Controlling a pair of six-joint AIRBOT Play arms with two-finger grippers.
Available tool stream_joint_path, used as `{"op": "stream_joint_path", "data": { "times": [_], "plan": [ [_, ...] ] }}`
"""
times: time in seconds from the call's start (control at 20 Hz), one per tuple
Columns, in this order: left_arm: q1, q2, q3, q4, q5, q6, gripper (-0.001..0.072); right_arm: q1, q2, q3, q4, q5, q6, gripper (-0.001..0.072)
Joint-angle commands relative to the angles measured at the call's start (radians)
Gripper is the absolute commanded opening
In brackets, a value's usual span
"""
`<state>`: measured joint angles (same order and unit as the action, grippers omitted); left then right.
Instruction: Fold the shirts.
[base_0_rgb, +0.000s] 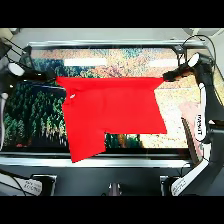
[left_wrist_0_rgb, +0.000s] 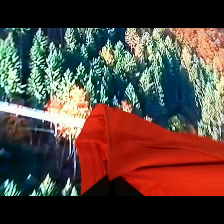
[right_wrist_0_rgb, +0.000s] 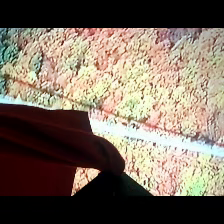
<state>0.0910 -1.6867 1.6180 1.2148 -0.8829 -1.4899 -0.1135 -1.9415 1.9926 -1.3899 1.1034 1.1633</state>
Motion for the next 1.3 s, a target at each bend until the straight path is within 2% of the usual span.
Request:
{"op": "stream_joint_path", "data": {
  "times": [0.0, 0.1, 0.2, 0.3, 0.4, 0.45, 0.6, 0.7, 0.8, 1.0, 1.05, 1.1, 1.15, 1.2, 1.25],
  "plan": [
    [-0.041, -0.106, -0.005, -0.034, 0.16, 0.001, 0.0021, 0.0, -0.058, 0.001, 0.019, -0.181, 0.023, 0.0013],
    [-0.048, -0.109, -0.005, -0.032, 0.155, 0.002, 0.0021, 0.0, -0.061, 0.001, 0.019, -0.122, 0.021, 0.0014],
    [-0.036, -0.087, 0.01, 0.0, 0.092, 0.002, 0.0021, -0.003, -0.045, 0.001, 0.016, 0.011, 0.01, 0.0013],
    [-0.021, -0.065, 0.019, 0.04, -0.023, 0.021, 0.0021, -0.003, -0.031, 0.001, 0.012, 0.222, -0.094, 0.0014],
    [-0.016, -0.071, 0.018, 0.04, -0.201, 0.043, 0.0021, -0.002, -0.035, -0.013, 0.016, 0.389, -0.099, 0.0013],
    [-0.022, -0.082, 0.014, 0.04, -0.262, 0.044, 0.0021, -0.001, -0.035, -0.04, 0.018, 0.419, -0.106, 0.0013],
    [-0.049, -0.1, -0.036, 0.039, -0.32, 0.05, 0.0021, -0.001, -0.044, -0.125, 0.019, 0.407, -0.109, 0.0013],
    [-0.048, -0.105, -0.062, 0.04, -0.361, -0.013, 0.0021, 0.0, -0.071, -0.148, 0.023, 0.401, -0.11, 0.0013],
    [-0.047, -0.105, -0.065, 0.043, -0.402, -0.04, 0.0021, 0.0, -0.081, -0.148, 0.047, 0.39, -0.11, 0.0014],
    [-0.047, -0.105, -0.064, 0.043, -0.493, -0.04, 0.0022, 0.0, -0.079, -0.148, 0.064, 0.38, -0.109, 0.0015],
    [-0.047, -0.103, -0.064, 0.038, -0.51, -0.041, 0.0053, 0.0, -0.076, -0.148, 0.064, 0.376, -0.107, 0.0069],
    [-0.047, -0.097, -0.062, 0.032, -0.531, -0.042, 0.0237, -0.003, -0.07, -0.139, 0.068, 0.375, -0.104, 0.023],
    [-0.043, -0.087, -0.053, 0.035, -0.555, -0.048, 0.0454, -0.01, -0.06, -0.118, 0.067, 0.411, -0.105, 0.0435],
    [-0.034, -0.074, -0.043, 0.035, -0.573, -0.048, 0.0526, -0.02, -0.043, -0.097, 0.065, 0.452, -0.117, 0.0542],
    [-0.019, -0.053, -0.035, 0.035, -0.584, -0.048, 0.0529, -0.035, -0.019, -0.085, 0.065, 0.488, -0.136, 0.0549]
  ]
}}
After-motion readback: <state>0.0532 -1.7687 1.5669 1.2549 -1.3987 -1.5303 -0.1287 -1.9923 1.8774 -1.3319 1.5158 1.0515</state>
